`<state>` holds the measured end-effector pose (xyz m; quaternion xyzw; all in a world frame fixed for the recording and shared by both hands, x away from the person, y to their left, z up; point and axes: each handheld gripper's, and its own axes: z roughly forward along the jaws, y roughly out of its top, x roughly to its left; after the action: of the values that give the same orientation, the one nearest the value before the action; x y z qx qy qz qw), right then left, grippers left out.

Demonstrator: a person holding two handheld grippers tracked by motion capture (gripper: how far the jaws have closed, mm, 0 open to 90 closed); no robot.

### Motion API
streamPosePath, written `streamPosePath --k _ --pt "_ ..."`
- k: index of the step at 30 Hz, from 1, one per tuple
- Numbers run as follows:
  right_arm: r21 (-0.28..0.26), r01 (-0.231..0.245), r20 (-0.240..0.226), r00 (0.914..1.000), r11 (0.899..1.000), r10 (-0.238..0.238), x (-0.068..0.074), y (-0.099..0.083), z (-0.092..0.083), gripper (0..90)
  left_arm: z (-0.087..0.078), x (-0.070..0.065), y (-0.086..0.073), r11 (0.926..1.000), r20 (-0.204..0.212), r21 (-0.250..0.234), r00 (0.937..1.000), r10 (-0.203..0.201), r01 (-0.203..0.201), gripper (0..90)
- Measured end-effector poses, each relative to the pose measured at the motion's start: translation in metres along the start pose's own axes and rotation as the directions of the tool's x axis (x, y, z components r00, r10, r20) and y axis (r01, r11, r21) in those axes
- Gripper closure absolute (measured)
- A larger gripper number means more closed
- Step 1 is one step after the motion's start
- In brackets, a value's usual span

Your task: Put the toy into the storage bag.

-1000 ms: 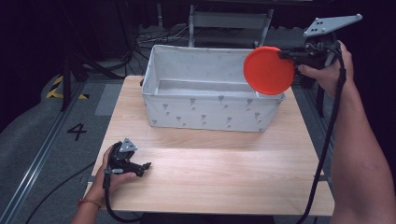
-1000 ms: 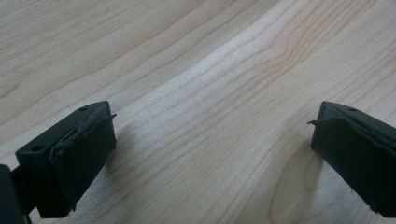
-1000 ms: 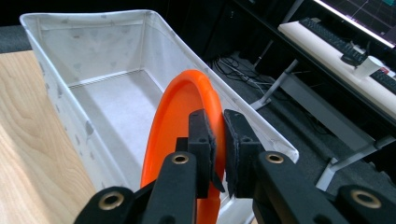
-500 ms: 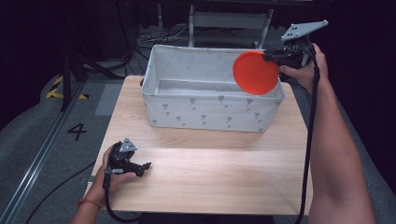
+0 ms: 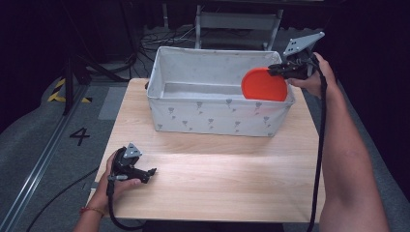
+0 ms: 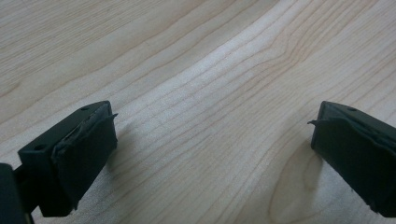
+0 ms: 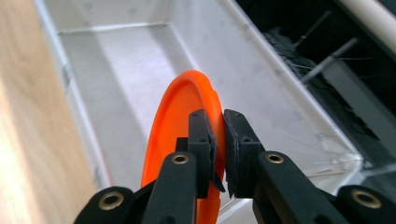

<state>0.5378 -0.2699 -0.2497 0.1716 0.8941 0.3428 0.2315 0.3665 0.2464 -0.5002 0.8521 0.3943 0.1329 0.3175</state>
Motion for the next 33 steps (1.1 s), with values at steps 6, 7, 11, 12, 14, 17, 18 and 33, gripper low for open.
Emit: streamPosePath --k 6,7,11,12,14,17,18,33 --pt "0.11 0.066 -0.083 0.9949 0.992 -0.057 0.007 -0.005 0.014 82.1 0.0 0.0 0.0 1.0 0.0 0.0 1.0 0.0 0.0 0.5" --pt "0.11 0.066 -0.083 0.9949 0.992 -0.057 0.007 -0.005 0.014 82.1 0.0 0.0 0.0 1.0 0.0 0.0 1.0 0.0 0.0 0.6" --pt "0.19 0.103 -0.126 0.9888 0.976 -0.079 0.011 -0.004 0.028 81.9 0.0 0.0 0.0 1.0 0.0 0.0 1.0 0.0 0.0 0.6" --pt "0.205 0.115 -0.145 0.9857 0.972 -0.086 0.012 -0.003 0.031 81.9 0.0 0.0 0.0 1.0 0.0 0.0 1.0 0.0 0.0 0.6" --pt "0.226 0.13 -0.17 0.9812 0.965 -0.092 0.013 -0.002 0.036 81.7 0.0 0.0 0.0 1.0 0.0 0.0 1.0 0.0 0.0 0.5" --pt "0.27 0.15 -0.227 0.9698 0.951 -0.089 0.014 0.002 0.044 81.3 0.0 0.0 0.0 1.0 -0.001 -0.001 1.0 0.0 0.0 0.5" --pt "0.297 0.153 -0.244 0.9666 0.943 -0.08 0.014 0.004 0.047 81.1 0.0 0.0 0.0 1.0 -0.001 -0.001 1.0 0.0 0.0 0.5" --pt "0.459 0.139 -0.293 0.956 0.877 0.002 0.016 -0.001 0.078 78.3 0.0 0.0 0.0 1.0 0.003 -0.001 1.0 -0.005 0.005 0.3"
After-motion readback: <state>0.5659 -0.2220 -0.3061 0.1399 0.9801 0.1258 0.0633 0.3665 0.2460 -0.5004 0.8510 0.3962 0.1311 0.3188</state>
